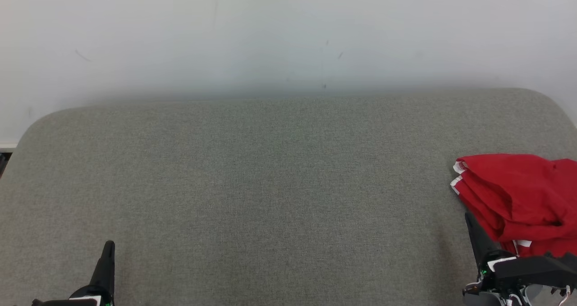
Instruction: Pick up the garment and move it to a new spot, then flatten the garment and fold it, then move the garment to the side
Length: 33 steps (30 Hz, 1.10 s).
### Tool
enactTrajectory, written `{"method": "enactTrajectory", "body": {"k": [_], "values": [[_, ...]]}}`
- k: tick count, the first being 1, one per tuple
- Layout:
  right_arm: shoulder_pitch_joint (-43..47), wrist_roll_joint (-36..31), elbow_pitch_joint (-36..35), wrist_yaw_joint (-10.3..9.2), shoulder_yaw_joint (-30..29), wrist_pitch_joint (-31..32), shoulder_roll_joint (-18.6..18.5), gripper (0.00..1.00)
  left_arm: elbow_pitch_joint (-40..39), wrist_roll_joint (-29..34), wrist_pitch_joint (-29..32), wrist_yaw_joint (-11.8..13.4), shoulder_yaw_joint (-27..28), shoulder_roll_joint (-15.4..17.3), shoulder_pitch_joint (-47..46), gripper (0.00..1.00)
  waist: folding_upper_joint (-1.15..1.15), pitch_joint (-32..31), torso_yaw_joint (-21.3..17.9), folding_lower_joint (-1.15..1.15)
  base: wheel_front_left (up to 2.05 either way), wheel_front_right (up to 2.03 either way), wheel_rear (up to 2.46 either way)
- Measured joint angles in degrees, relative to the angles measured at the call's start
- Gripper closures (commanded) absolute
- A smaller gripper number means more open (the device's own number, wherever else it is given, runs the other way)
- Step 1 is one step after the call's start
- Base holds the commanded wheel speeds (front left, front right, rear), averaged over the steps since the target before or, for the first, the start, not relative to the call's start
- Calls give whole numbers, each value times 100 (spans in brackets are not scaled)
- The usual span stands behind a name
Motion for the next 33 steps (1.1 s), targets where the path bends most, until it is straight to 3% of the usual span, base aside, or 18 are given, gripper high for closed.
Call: {"method": "enactTrajectory", "body": {"k": [13, 33], "values": [[-132, 881, 115, 153, -157, 143, 82, 100, 115, -858, 212, -190, 219, -133, -143, 100, 0, 16, -23, 0, 0, 0, 0], [-197, 893, 119, 169, -157, 143, 88, 100, 121, -857, 212, -190, 222, -134, -199, 100, -1, 16, -23, 0, 0, 0, 0]]}}
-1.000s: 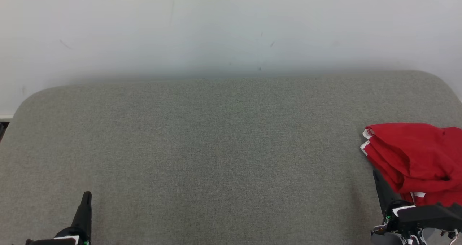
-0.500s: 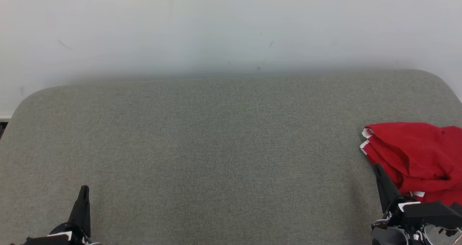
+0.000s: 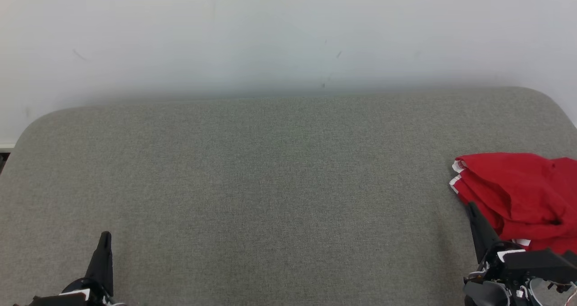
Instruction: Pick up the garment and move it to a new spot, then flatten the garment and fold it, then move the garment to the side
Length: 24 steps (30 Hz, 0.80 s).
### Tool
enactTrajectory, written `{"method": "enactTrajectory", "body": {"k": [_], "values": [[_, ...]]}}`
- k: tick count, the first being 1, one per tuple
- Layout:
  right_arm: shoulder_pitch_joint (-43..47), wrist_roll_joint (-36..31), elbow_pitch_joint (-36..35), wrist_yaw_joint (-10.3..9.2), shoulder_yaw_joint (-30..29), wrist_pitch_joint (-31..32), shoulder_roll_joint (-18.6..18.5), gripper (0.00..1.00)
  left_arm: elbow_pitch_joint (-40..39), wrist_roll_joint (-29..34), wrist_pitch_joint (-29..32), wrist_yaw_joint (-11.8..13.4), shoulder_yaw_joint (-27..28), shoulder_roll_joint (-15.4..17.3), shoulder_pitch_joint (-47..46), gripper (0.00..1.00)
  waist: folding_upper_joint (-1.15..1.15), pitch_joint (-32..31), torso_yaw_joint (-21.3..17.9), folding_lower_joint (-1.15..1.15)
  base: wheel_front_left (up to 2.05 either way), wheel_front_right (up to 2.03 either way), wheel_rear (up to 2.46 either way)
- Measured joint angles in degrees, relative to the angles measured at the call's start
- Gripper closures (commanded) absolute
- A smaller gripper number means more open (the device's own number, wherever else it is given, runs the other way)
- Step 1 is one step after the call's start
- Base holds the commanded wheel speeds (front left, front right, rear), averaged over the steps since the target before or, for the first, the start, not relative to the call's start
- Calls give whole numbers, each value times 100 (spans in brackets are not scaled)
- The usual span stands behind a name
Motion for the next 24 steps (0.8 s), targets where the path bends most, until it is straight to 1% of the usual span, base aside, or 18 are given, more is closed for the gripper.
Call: {"method": "enactTrajectory", "body": {"k": [24], "values": [[-1, 0, 1, 1, 1, 0, 0, 100, 1, 0, 0, 0, -1, -1, 0, 100, 0, 0, 0, 0, 0, 0, 0]]}}
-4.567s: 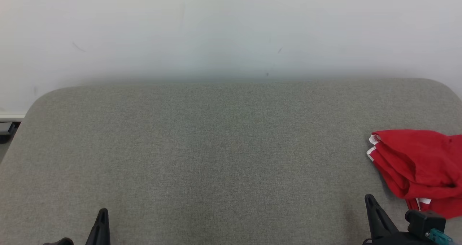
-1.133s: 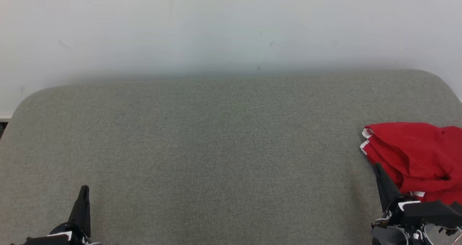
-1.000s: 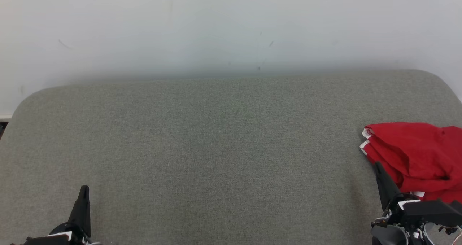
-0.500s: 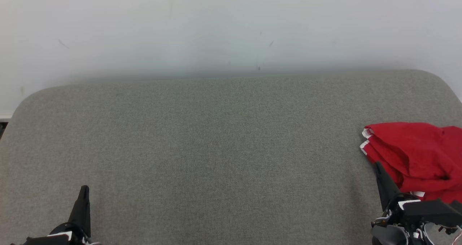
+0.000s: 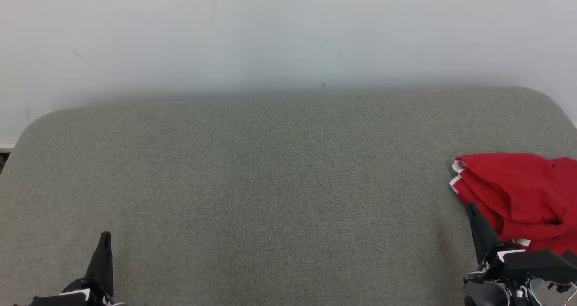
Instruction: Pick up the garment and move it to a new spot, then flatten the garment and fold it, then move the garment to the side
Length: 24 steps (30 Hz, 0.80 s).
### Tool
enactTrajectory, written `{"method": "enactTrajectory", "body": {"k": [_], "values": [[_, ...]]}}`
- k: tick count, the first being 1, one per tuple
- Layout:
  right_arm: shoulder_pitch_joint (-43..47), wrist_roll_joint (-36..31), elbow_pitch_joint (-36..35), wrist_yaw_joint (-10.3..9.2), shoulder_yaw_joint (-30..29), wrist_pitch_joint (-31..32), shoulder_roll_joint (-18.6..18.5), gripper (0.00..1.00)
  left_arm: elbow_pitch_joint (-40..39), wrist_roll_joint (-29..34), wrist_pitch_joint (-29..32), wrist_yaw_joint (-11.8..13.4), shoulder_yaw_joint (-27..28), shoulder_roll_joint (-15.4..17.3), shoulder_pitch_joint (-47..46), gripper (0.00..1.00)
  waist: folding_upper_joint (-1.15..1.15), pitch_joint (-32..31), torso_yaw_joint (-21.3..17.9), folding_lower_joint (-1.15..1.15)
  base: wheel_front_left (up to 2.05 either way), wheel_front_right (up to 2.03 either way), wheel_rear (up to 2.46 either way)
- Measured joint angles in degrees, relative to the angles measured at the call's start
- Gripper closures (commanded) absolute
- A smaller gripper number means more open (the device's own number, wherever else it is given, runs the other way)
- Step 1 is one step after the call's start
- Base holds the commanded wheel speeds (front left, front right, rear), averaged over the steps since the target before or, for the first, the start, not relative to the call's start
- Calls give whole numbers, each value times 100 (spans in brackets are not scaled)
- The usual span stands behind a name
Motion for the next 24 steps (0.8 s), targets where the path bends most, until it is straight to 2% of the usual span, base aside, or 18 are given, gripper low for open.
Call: {"method": "enactTrajectory", "body": {"k": [24], "values": [[0, 1, 1, 0, 0, 0, 0, 100, 1, 0, 0, 0, 0, 0, 0, 100, 0, 0, 0, 0, 0, 0, 0]]}}
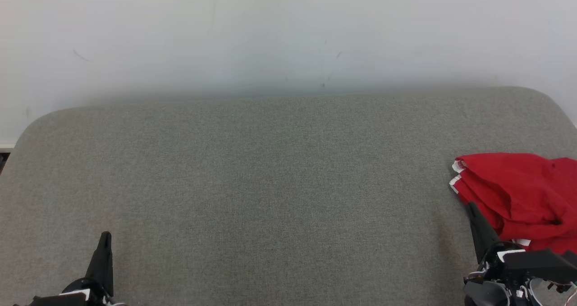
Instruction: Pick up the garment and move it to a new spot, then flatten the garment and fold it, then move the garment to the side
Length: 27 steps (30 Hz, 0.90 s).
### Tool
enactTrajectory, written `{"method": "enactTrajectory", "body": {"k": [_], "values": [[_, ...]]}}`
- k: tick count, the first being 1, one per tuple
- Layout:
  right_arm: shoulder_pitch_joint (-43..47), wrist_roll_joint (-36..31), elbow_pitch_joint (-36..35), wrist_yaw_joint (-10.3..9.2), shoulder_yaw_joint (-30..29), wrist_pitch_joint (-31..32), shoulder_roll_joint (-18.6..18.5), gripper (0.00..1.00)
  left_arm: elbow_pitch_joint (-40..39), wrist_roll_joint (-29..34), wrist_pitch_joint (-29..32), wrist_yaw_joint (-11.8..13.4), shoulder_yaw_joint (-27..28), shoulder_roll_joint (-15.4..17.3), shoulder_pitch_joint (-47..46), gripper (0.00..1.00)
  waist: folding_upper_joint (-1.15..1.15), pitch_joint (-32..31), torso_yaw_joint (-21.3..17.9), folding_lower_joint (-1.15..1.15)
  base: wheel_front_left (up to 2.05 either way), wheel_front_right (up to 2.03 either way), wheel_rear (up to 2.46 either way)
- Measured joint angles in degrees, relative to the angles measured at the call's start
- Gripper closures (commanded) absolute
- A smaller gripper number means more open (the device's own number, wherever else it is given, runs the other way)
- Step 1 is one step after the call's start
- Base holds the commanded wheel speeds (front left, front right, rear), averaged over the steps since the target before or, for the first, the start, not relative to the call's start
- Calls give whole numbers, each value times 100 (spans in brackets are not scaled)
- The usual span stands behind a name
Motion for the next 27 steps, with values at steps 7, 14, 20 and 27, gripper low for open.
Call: {"method": "enactTrajectory", "body": {"k": [7, 14, 20, 27], "values": [[0, 0, 0, 0, 0, 0, 0, 100, 1, 0, 0, 0, 0, 0, 0, 100, 0, 0, 0, 0, 0, 0, 0], [0, 0, 1, 0, 0, 0, 0, 100, 1, 0, 0, 0, 0, 0, 0, 100, 0, 0, 0, 0, 0, 0, 0], [0, 0, 1, 0, 0, 0, 0, 100, 1, 0, 0, 0, 0, 0, 0, 100, 0, 0, 0, 0, 0, 0, 0], [0, 0, 1, 0, 0, 0, 0, 100, 1, -1, 0, 0, 0, 0, 0, 100, 0, 0, 0, 0, 0, 0, 0]]}}
